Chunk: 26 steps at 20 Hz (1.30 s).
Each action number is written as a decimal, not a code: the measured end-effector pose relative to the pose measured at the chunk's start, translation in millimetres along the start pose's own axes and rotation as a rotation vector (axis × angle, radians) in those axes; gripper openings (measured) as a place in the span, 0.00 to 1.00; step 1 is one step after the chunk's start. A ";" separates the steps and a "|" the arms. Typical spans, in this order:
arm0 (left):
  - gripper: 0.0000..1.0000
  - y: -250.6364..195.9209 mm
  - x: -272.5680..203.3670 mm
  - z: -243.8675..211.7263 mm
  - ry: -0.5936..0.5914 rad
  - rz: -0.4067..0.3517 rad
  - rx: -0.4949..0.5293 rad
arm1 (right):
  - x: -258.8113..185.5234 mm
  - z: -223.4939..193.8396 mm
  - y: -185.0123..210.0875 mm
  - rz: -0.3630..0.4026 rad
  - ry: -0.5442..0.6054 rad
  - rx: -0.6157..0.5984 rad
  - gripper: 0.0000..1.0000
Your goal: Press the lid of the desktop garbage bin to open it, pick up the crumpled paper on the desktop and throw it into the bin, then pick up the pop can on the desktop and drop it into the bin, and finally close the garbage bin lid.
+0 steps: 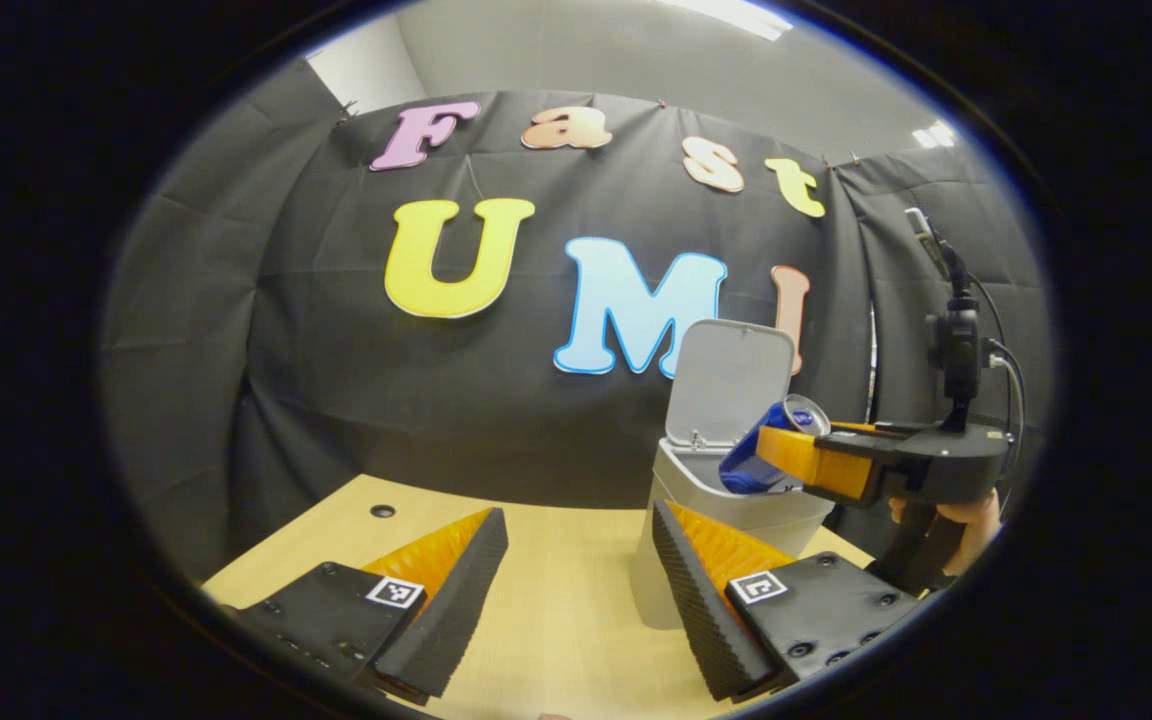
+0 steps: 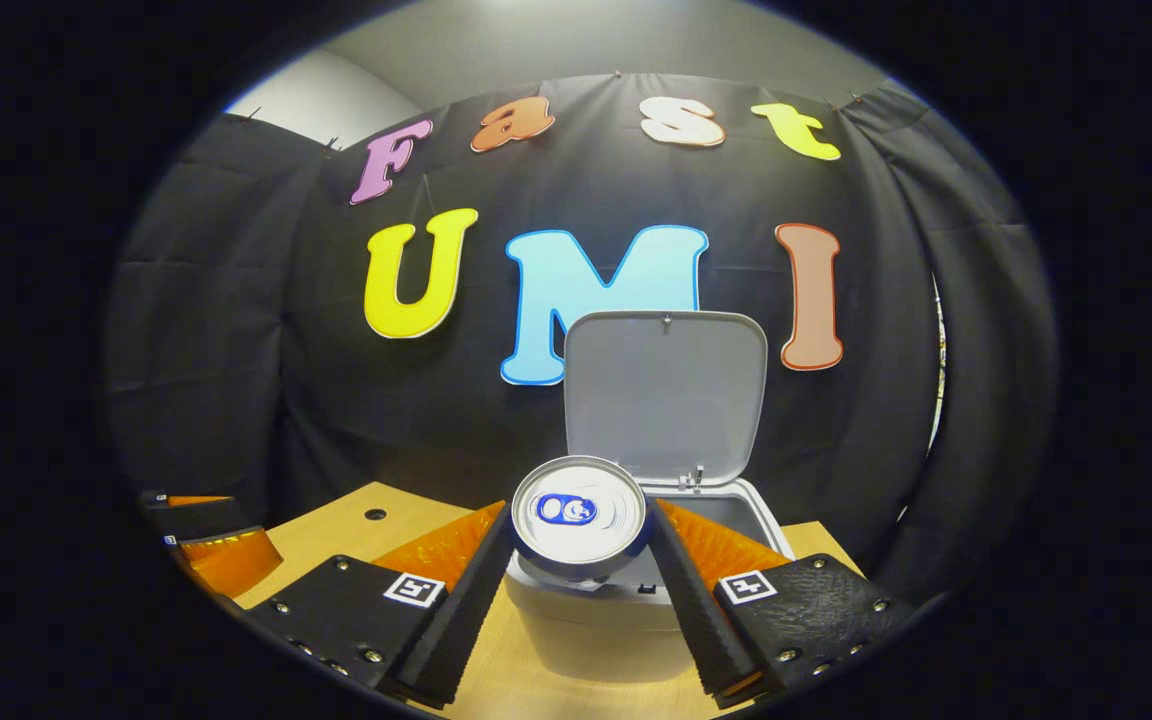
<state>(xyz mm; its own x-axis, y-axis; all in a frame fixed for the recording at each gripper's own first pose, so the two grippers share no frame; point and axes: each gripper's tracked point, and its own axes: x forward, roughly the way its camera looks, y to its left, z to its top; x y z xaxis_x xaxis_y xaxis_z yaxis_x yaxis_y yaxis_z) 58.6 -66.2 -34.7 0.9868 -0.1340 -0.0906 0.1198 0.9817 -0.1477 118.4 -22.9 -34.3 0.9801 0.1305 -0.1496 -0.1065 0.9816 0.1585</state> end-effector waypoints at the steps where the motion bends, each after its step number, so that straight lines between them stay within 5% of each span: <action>1: 0.96 -1.1 -0.5 0.1 0.000 0.000 0.002 | 3.1 -2.1 -1.3 -0.004 0.009 0.005 0.85; 14: 0.95 -2.0 -6.5 3.4 -0.001 0.010 0.031 | 7.4 6.0 -10.0 -0.012 0.007 0.010 0.90; 26: 0.95 2.0 8.8 21.6 0.005 -0.012 0.034 | 49.5 94.6 -42.1 -0.096 -0.080 -0.060 0.90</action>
<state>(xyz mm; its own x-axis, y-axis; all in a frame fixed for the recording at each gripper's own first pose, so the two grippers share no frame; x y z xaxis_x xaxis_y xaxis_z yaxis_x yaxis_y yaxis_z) 69.8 -62.5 -14.5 0.9848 -0.1466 -0.0936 0.1355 0.9840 -0.1154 187.3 -70.9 44.0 0.9963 0.0260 -0.0825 -0.0187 0.9959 0.0881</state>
